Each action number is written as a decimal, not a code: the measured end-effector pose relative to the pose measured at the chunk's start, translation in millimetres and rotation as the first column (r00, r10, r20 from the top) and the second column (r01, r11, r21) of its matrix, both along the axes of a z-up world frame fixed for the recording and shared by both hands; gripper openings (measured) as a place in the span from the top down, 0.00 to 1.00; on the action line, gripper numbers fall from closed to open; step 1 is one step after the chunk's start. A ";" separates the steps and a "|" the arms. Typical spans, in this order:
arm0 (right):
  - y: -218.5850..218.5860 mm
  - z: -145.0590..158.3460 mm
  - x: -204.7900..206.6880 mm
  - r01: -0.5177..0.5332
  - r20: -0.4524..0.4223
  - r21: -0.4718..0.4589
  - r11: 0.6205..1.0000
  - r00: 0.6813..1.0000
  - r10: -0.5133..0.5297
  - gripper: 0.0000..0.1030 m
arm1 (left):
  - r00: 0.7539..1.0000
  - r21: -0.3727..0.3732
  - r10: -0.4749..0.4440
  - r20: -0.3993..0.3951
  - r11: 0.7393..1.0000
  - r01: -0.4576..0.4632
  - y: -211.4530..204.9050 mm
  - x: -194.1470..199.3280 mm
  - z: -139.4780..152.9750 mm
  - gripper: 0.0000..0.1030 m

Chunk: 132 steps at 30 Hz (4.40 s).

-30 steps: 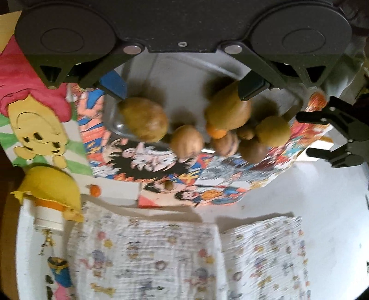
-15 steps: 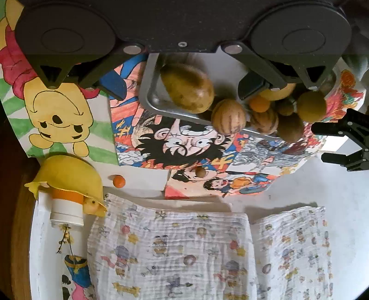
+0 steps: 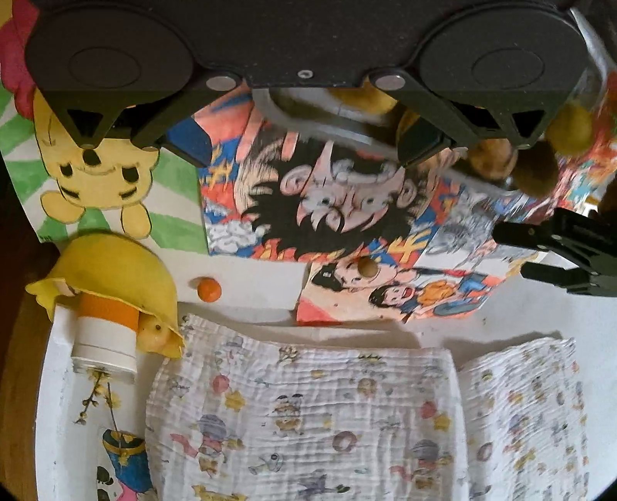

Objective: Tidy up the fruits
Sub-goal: 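Move both tools toward the small brown fruit and the mandarin by the yellow bowl, then grasp the small brown fruit with the left tool while the right tool approaches the mandarin, then close the right tool on the orange mandarin while the left tool holds the brown fruit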

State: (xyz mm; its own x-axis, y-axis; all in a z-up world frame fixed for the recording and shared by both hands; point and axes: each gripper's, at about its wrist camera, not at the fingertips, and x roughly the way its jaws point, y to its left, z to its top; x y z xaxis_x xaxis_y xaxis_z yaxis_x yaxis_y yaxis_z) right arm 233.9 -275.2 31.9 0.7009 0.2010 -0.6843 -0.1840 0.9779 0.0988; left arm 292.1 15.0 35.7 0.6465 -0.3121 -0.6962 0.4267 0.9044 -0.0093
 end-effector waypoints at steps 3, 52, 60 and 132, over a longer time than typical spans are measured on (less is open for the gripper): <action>0.0 -0.5 20.0 0.011 0.013 -0.007 1.000 1.000 -0.011 0.01 | 1.000 -0.027 -0.005 -0.019 1.000 0.005 -5.5 22.4 -8.3 0.01; -26.6 -76.0 274.2 0.517 -0.220 0.098 0.851 0.845 -0.488 0.23 | 0.990 -0.180 -0.084 -0.109 0.982 0.063 -79.5 155.7 -73.3 0.71; -26.4 -81.5 279.5 0.541 -0.180 0.105 0.835 0.836 -0.519 0.33 | 0.991 -0.182 -0.093 -0.094 0.981 0.075 -86.0 157.4 -75.7 0.71; -3.2 -47.6 205.0 0.321 -0.118 0.138 0.937 0.945 -0.306 0.85 | 0.992 -0.198 -0.115 -0.053 0.975 0.102 -69.7 137.9 -64.2 0.71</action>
State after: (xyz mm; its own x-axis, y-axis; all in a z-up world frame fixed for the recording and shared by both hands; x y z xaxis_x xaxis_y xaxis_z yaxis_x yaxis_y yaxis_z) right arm 438.9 -278.4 -15.8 0.6797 0.0887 -0.7281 0.1467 0.9562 0.2535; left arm 429.9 -54.6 -28.6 0.5577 -0.5116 -0.6536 0.5150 0.8308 -0.2108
